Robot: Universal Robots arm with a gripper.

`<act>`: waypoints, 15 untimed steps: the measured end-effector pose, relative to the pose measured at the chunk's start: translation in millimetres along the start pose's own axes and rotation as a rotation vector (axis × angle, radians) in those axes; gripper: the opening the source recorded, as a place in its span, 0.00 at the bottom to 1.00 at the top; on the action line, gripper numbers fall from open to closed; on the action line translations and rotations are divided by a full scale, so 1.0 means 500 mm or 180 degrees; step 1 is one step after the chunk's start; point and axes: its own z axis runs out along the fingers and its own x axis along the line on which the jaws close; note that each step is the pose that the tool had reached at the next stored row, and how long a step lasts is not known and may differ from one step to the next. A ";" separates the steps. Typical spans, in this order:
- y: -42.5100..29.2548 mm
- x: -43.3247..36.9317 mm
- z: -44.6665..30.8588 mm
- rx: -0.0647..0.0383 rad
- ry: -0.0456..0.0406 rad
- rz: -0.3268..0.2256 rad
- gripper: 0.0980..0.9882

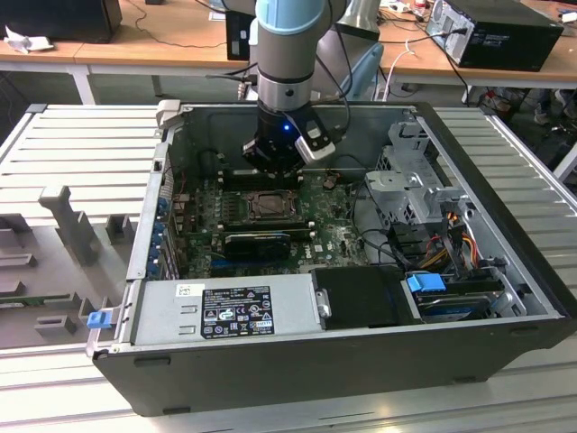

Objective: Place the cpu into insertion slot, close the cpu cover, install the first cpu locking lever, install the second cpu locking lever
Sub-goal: 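Install the second cpu locking lever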

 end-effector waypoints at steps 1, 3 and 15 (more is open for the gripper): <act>-0.003 0.000 0.000 0.0000 0.0000 0.0000 0.01; -0.010 0.000 -0.001 0.0000 0.0000 0.0000 0.01; -0.054 0.002 -0.042 -0.0001 0.0000 0.0000 0.01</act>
